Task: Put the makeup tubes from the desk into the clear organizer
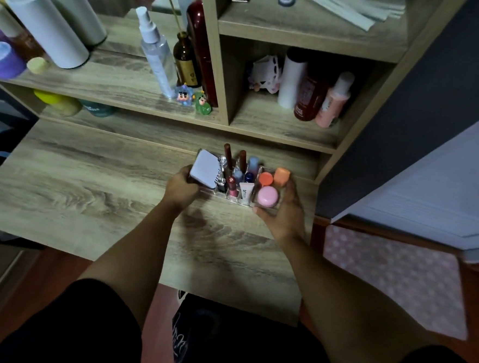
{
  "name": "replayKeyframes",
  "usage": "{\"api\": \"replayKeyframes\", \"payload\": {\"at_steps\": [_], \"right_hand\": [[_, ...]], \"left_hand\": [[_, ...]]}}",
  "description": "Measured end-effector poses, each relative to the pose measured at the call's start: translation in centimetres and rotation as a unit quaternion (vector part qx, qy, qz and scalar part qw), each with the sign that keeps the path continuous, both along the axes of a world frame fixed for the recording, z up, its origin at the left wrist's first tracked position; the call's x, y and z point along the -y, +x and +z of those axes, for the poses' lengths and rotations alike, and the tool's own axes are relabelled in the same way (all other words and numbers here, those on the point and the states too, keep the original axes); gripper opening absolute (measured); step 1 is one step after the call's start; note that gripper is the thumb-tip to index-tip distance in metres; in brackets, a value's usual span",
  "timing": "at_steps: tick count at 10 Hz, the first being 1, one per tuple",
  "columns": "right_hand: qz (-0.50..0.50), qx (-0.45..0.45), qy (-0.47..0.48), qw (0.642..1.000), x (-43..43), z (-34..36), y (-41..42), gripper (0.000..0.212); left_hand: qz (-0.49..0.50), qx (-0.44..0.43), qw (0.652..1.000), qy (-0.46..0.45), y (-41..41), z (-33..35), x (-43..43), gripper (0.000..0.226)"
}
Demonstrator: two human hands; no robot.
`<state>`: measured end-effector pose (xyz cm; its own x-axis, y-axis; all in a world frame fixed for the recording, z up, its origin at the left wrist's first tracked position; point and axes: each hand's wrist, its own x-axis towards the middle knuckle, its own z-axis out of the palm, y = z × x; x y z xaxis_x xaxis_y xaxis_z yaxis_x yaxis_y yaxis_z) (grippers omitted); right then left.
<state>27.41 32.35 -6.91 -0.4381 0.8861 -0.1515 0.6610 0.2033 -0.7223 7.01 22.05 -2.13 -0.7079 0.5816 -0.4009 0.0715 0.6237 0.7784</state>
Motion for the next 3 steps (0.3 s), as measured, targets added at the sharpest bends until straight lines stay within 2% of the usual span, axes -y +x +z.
{"api": "replayKeyframes", "payload": {"at_steps": [1, 2, 3], "right_hand": [[0.009, 0.017, -0.02, 1.0, 0.3, 0.6, 0.0, 0.114], [0.021, 0.061, -0.037, 0.997, 0.8, 1.2, 0.4, 0.118], [0.04, 0.105, -0.029, 0.993, 1.6, 1.7, 1.2, 0.112]], "left_hand": [[-0.014, -0.023, 0.999, -0.017, 0.0, 0.4, 0.1, 0.057], [-0.011, -0.033, 0.999, -0.026, 1.3, 0.8, 1.0, 0.069], [-0.005, -0.052, 0.998, -0.023, 2.2, 0.7, 2.0, 0.071]]}}
